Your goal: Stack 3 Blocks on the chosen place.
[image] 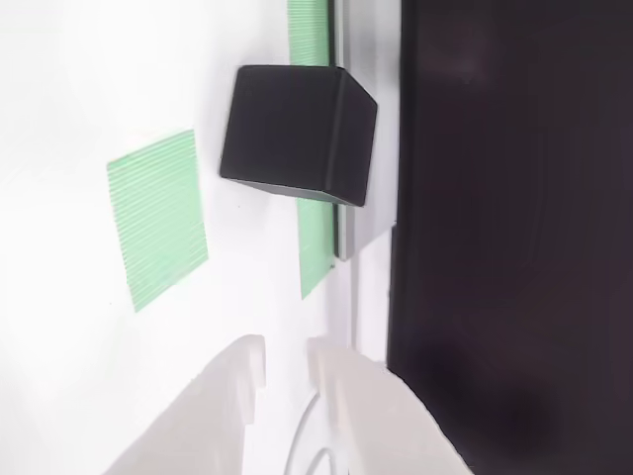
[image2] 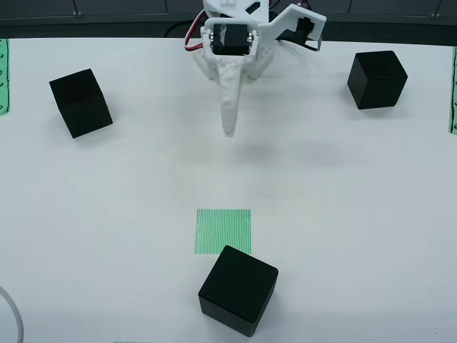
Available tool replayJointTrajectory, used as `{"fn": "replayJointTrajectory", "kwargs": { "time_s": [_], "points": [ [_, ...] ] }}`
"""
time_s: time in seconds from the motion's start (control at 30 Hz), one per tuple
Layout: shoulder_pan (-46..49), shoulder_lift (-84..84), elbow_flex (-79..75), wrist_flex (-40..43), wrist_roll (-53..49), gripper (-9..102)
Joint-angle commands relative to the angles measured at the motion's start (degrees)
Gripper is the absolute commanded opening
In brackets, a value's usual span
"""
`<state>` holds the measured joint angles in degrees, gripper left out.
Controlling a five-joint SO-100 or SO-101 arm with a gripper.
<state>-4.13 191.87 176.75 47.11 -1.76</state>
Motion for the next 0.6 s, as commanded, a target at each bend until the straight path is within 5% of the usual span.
{"fn": "replayJointTrajectory", "kwargs": {
  "time_s": [0.0, 0.23, 0.57],
  "points": [
    [-1.7, -13.5, -10.5, -1.3, -2.0, 0],
    [-11.6, -40.1, -34.4, 3.1, -13.8, 0],
    [-41.1, -51.5, -56.0, 30.5, -26.3, 0]
  ]
}}
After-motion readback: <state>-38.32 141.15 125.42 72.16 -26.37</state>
